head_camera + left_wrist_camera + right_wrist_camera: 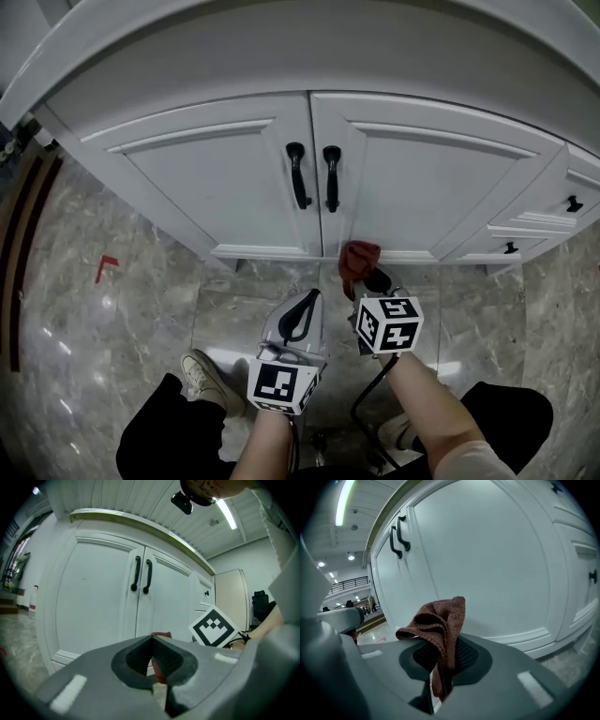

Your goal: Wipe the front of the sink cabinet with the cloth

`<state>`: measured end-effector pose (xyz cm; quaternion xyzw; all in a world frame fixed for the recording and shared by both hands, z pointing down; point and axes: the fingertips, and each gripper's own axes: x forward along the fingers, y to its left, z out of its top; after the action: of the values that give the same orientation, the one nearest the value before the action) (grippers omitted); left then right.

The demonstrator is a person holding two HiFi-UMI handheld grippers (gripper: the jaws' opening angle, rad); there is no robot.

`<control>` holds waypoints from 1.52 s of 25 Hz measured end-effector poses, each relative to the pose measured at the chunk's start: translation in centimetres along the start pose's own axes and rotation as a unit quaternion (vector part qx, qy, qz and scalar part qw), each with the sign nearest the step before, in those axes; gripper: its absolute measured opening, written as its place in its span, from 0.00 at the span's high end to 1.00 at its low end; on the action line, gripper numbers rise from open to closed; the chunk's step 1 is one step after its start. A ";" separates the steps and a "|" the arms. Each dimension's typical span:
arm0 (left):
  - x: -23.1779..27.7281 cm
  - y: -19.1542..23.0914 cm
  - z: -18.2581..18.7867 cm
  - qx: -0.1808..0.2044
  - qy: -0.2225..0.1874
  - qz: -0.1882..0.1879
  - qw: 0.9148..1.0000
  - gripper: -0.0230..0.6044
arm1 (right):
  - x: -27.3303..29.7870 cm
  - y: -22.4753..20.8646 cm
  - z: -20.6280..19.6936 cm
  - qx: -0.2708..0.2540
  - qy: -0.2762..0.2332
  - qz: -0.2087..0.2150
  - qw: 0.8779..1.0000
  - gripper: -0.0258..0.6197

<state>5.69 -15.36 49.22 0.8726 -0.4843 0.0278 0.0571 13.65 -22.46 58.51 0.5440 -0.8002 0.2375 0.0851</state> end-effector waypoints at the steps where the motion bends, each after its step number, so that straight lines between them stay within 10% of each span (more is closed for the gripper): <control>1: -0.4 0.8 0.0 -0.007 0.000 0.007 1.000 0.96 | 0.7 0.9 -0.2 -0.004 0.003 0.008 1.000 0.84; 14: -2.4 4.1 -2.0 -0.033 0.010 0.035 0.999 0.96 | 4.0 2.0 -1.6 -0.011 0.020 0.011 1.000 0.84; 38: 5.3 -7.0 -2.3 -0.022 0.026 -0.055 0.998 0.96 | -6.3 -17.9 -0.9 0.034 0.000 -0.133 0.991 0.83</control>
<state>14.47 -15.87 51.52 0.8953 -0.4345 0.0368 0.0907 32.35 -22.14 61.96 0.6480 -0.7124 0.2510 0.0974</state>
